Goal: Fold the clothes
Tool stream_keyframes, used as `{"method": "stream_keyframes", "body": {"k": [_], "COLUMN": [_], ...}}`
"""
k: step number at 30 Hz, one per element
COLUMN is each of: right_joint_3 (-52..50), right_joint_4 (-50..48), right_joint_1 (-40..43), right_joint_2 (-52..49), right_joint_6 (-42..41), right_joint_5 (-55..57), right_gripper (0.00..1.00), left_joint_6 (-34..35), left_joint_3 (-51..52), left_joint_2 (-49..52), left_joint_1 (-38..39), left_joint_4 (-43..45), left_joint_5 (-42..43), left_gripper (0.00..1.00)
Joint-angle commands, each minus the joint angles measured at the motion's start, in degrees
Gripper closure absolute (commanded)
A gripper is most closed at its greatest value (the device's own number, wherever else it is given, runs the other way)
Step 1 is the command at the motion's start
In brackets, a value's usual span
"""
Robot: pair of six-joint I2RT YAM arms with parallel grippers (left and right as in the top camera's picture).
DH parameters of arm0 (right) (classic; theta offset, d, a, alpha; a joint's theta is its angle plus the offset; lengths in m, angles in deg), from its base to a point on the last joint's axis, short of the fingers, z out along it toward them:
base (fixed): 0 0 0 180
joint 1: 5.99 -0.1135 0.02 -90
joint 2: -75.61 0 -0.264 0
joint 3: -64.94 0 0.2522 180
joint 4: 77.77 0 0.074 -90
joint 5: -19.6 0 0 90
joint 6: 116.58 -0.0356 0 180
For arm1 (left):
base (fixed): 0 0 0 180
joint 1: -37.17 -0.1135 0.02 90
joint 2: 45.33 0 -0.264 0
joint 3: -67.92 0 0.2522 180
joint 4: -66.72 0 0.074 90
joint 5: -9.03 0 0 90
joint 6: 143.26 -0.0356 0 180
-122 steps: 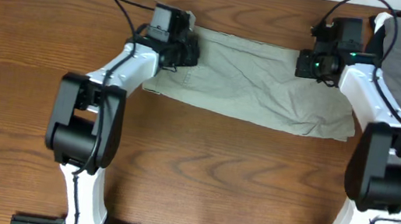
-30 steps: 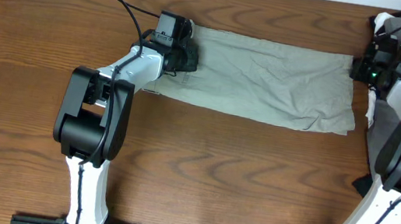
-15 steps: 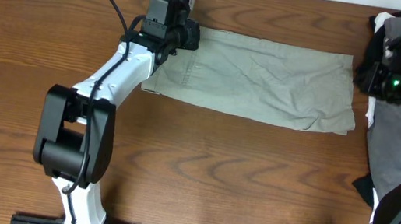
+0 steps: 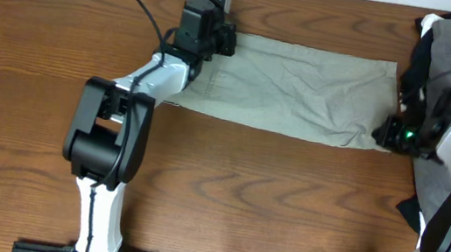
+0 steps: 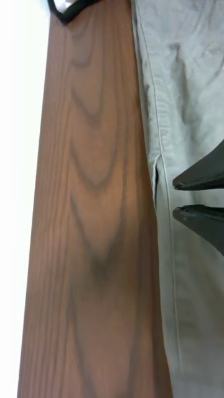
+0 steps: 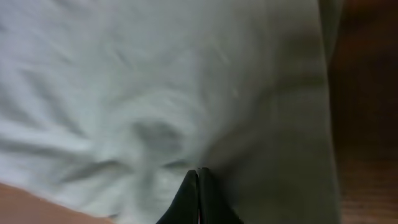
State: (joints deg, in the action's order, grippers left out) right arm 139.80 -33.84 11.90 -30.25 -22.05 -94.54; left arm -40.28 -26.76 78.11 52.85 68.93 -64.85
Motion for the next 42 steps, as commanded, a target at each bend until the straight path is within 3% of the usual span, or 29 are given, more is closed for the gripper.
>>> {"method": "stream_keyframes", "body": {"k": [1, 14, 26, 35, 42], "right_joint_3": [-4.55, -7.26, -2.34, -3.89, -3.91], "right_joint_4": [-4.04, -5.95, 3.04, 0.35, -0.28], "right_joint_1": [-0.42, -0.37, -0.44, -1.09, -1.03], "right_joint_2": [-0.66, 0.61, 12.13, 7.45, 0.17], "right_joint_6": [-3.43, -9.99, -6.14, -6.14, -7.87], "right_joint_5": [5.03, 5.14, 2.1, 3.21, 18.14], "right_gripper": [0.99, 0.99, 0.99, 0.99, 0.99], "left_joint_6": [-1.16, -2.99, -3.96, -4.0, -4.42], "left_joint_3": [0.17, -0.07, -1.22, -1.22, -1.22], "left_joint_2": [3.41, 11.61, 6.05, 9.27, 12.44], "left_joint_1": [0.92, 0.79, 1.18, 2.29, 2.14], "left_joint_4": [2.47, 15.32, 12.92, 11.45, 12.44], "left_joint_5": [-0.63, -4.66, -4.61, -4.68, -5.27], "left_gripper": [0.88, 0.9, 0.91, 0.91, 0.91]}}
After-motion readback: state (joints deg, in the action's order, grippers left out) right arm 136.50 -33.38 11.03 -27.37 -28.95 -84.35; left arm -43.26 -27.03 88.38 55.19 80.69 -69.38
